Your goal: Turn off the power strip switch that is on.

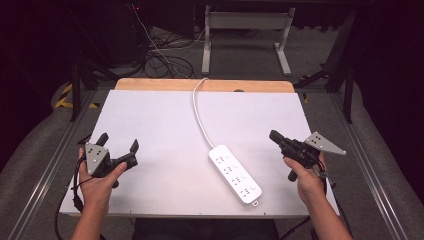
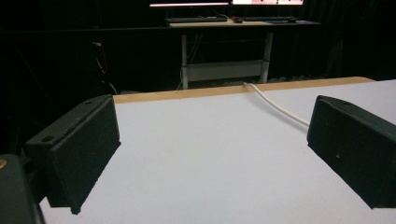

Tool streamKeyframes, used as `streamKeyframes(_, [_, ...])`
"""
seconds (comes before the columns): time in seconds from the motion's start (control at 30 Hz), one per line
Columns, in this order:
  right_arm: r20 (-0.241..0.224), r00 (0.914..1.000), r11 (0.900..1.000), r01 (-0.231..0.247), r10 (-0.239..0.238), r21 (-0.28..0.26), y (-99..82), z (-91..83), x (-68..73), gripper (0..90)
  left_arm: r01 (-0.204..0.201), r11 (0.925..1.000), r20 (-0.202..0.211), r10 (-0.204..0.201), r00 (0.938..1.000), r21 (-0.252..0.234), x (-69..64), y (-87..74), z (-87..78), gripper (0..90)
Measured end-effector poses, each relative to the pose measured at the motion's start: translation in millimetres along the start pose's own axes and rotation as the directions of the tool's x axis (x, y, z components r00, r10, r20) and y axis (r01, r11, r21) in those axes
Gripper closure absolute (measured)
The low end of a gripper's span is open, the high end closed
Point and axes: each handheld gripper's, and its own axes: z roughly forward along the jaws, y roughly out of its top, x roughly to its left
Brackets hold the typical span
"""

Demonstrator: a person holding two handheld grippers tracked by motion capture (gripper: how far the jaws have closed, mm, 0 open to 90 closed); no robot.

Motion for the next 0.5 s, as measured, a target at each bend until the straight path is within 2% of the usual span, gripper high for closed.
streamKeyframes(0.1, [0.028, 0.9995, 0.9994, 0.014, -0.013, -0.031, -2.4, -10.7, -3.2, 90.0, -0.001, 1.0000, -0.004, 0.001, 1.0000, 0.000, 0.3, 0.0, -0.1, 3.0])
streamKeyframes(0.23, [0.030, 0.9994, 0.9981, -0.015, 0.017, -0.061, -4.4, -19.6, -6.6, 90.0, 0.000, 1.0000, -0.006, 0.000, 1.0000, -0.001, 0.6, -0.2, 0.0, 3.1])
streamKeyframes(0.5, [0.036, 0.9993, 0.9970, -0.003, 0.005, -0.078, -4.1, -21.3, -6.3, 90.0, 0.002, 1.0000, -0.002, -0.002, 1.0000, -0.001, 0.7, -0.4, 0.7, 3.1])
